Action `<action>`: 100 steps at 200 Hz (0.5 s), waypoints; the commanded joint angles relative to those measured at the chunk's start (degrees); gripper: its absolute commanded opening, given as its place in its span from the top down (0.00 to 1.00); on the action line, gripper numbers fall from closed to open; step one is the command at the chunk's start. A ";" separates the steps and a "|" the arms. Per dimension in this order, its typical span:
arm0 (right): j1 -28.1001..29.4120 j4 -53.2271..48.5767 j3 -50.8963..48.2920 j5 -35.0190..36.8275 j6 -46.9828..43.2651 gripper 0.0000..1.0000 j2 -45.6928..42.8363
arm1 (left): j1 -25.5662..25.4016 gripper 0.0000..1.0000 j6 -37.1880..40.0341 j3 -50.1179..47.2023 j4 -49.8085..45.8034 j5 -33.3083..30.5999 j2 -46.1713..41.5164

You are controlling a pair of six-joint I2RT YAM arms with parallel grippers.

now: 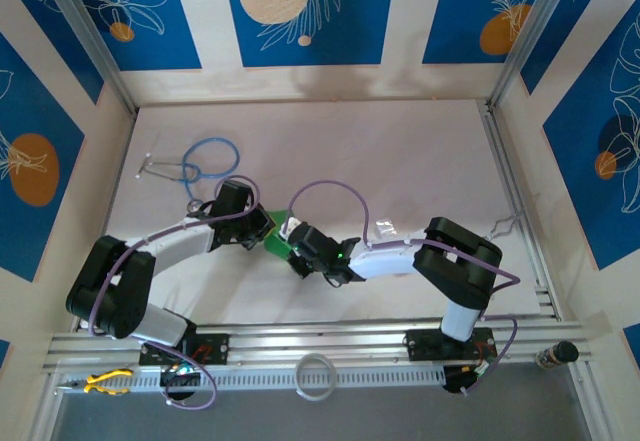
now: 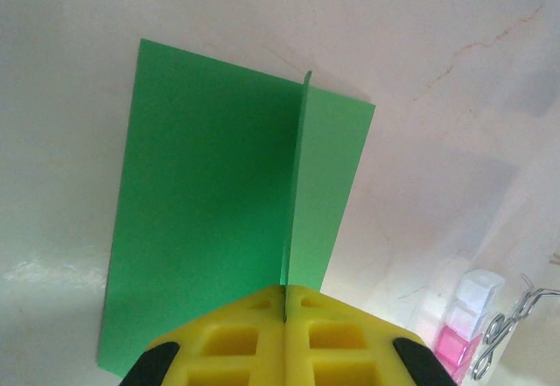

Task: Fold a paper plane with a square sheet of paper (pick it up from the middle)
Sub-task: Fourth fold the wing at the center of the table.

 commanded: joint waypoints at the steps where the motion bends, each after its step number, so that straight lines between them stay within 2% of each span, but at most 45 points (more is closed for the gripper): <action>1: -0.56 0.76 0.43 -2.08 1.26 0.91 -0.28 | 0.52 0.94 -0.62 0.68 -0.98 -0.26 0.03; 12: -0.89 0.72 0.48 -3.09 1.79 0.93 -0.17 | 0.54 0.90 -0.67 0.68 -0.94 -0.20 -0.06; 48: -2.90 3.09 -1.17 -8.95 6.34 0.95 -0.09 | 0.53 0.64 -0.65 -0.13 -1.59 -2.46 -2.65; 70: -4.59 5.26 -2.15 -13.28 9.46 0.95 0.09 | 0.52 0.59 -0.79 -0.88 -2.89 -4.87 -5.33; 100: -6.93 7.25 -2.84 -18.65 13.64 0.96 1.12 | 0.61 0.58 -0.87 -1.59 -4.18 -6.65 -7.38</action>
